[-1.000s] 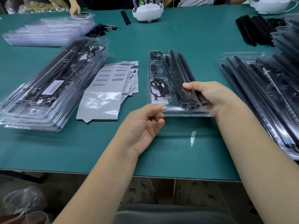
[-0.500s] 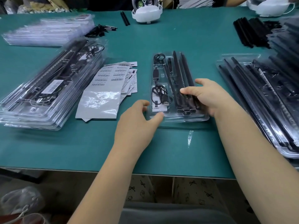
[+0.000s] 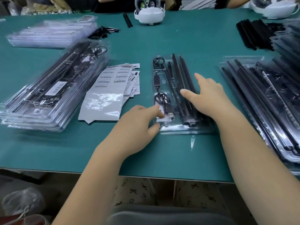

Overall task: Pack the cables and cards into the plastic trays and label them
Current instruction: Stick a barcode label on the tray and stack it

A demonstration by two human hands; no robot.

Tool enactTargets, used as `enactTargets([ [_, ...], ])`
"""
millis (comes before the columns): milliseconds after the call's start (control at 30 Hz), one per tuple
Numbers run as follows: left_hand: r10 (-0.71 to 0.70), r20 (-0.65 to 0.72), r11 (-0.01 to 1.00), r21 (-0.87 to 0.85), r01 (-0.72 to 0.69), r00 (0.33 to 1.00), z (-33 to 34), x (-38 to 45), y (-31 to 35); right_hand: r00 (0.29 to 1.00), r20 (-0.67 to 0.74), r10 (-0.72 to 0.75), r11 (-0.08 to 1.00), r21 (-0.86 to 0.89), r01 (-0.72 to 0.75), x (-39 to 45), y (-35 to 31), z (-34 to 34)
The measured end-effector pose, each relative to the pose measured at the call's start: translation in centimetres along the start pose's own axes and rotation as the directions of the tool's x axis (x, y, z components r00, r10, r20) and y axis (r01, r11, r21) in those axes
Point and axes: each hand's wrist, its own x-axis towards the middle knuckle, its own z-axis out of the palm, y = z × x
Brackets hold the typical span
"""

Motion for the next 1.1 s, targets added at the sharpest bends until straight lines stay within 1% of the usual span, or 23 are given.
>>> enactTargets([
  [67,0.051,0.022,0.998,0.034,-0.052,0.998,-0.3,-0.3,0.2,0.992,0.004,-0.122,0.992,0.021,0.122,-0.2,-0.3,-0.1],
  [133,0.113,-0.005,0.986,0.126,-0.111,0.994,-0.8,-0.3,0.4,0.971,-0.038,-0.238,0.971,0.025,0.239,-0.3,-0.4,-0.1],
  [200,0.124,-0.036,0.979,0.165,-0.116,0.992,-1.6,0.3,0.5,0.958,-0.048,-0.283,0.959,0.014,0.284,-0.4,-0.6,0.0],
  [267,0.059,-0.053,0.989,0.141,-0.051,0.997,-2.3,1.8,0.7,0.959,-0.045,-0.281,0.960,-0.014,0.281,-0.3,-0.8,-0.1],
  [400,-0.049,-0.098,0.938,0.338,0.079,0.994,-2.3,6.7,0.4,0.953,-0.069,-0.295,0.955,-0.040,0.293,-0.2,-1.3,-0.1],
  [467,-0.072,-0.122,0.915,0.387,0.114,0.990,-1.6,8.4,0.2,0.950,-0.095,-0.296,0.955,-0.038,0.294,-0.2,-1.5,0.0],
  [533,-0.082,-0.149,0.900,0.413,0.138,0.985,-0.5,9.0,0.3,0.951,-0.119,-0.286,0.958,-0.042,0.283,-0.1,-1.5,0.2],
  [633,-0.110,-0.220,0.900,0.391,0.191,0.969,0.9,8.9,0.4,0.945,-0.151,-0.290,0.957,-0.071,0.282,0.1,-1.7,0.6],
  [700,-0.106,-0.239,0.908,0.371,0.192,0.965,1.2,9.0,0.5,0.940,-0.187,-0.285,0.958,-0.074,0.275,0.1,-1.8,1.0],
  [800,-0.089,-0.231,0.915,0.364,0.171,0.969,1.3,9.0,0.5,0.943,-0.216,-0.252,0.968,-0.050,0.247,0.1,-2.1,1.7],
  [1000,-0.103,-0.221,0.919,0.352,0.177,0.970,1.3,9.2,0.2,0.949,-0.235,-0.209,0.976,0.011,0.218,0.3,-2.0,2.5],
  [1100,-0.091,-0.247,0.943,0.290,0.164,0.965,1.5,9.1,-0.4,0.955,-0.223,-0.197,0.978,0.029,0.208,0.3,-2.0,2.7],
])
